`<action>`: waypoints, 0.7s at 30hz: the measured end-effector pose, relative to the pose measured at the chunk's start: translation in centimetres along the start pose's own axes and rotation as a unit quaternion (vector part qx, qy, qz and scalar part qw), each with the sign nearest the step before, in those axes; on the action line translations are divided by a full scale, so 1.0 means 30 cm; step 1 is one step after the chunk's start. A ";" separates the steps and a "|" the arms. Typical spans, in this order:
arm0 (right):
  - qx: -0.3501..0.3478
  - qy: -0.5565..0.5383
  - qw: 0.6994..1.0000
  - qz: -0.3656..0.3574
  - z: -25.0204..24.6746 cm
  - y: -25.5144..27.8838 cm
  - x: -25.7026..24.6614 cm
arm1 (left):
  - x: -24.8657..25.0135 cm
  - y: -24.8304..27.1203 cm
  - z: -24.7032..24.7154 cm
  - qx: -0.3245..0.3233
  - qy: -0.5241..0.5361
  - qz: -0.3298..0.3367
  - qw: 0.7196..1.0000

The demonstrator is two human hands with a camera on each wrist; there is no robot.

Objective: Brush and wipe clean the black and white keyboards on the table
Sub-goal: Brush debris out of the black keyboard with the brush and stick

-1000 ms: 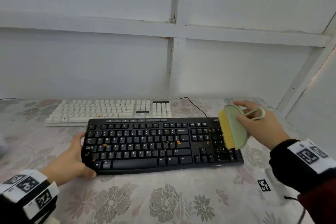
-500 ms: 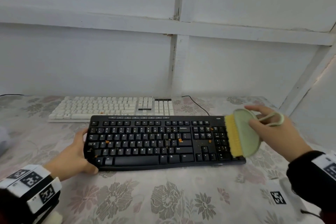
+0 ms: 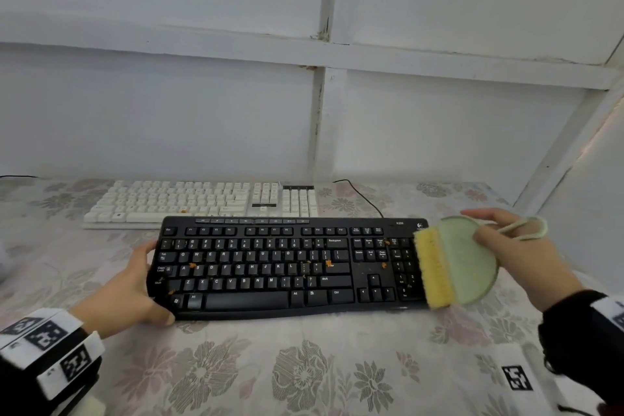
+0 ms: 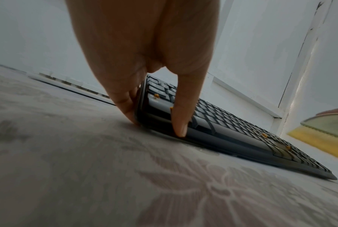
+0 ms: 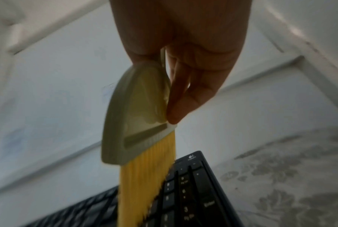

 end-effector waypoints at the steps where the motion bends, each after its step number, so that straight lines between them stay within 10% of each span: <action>1: 0.007 -0.043 0.999 0.016 -0.005 -0.033 0.012 | 0.000 0.000 0.000 -0.001 0.006 0.001 1.000; 9: -0.101 -0.270 0.942 0.170 0.091 -0.160 0.098 | -0.005 0.000 0.003 -0.008 0.038 0.001 0.999; 21: -0.122 -0.323 0.920 0.185 0.116 -0.164 0.122 | -0.027 -0.008 -0.007 0.010 0.115 0.000 0.993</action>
Point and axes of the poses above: each hand's wrist, its own y-axis away from the middle knuckle, its own z-axis out of the palm, x = y × z, the point moved 4 cm from there along -y, towards the middle knuckle, and after that the axes turned 13 degrees about z, right-handed, at the moved point
